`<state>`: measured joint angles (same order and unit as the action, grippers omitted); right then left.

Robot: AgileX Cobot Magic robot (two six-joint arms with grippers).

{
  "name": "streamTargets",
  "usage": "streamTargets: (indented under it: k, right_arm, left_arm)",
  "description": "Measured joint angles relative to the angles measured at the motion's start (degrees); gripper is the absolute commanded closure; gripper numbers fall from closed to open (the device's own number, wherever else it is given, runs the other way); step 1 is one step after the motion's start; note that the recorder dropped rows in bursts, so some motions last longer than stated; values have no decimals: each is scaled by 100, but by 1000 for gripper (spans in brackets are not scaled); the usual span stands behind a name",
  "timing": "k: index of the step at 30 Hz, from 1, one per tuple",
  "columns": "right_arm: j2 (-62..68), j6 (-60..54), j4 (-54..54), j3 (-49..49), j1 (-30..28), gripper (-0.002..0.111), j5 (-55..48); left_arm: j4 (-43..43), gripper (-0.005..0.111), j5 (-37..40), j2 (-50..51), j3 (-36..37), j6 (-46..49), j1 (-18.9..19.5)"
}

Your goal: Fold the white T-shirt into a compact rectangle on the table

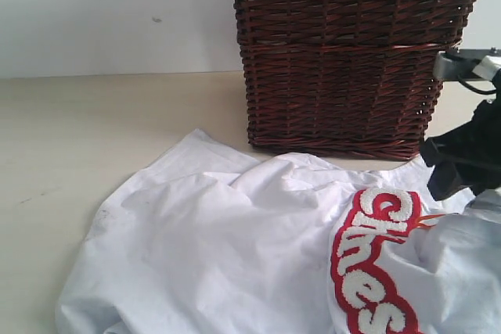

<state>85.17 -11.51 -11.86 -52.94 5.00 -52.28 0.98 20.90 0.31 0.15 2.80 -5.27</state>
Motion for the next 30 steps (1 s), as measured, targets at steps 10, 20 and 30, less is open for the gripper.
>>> streamTargets:
  k: [10, 20, 30]
  right_arm:
    - [957, -612, -873, 0, -26, 106, -728]
    - [-490, -4641, -5524, 0, -26, 108, -1601]
    - [59, -2395, -3615, 0, -15, 56, 1074]
  left_arm:
    - [0, 107, 0, 0, 0, 0, 0]
    - [0, 107, 5, 0, 0, 0, 0]
    - [0, 107, 5, 0, 0, 0, 0]
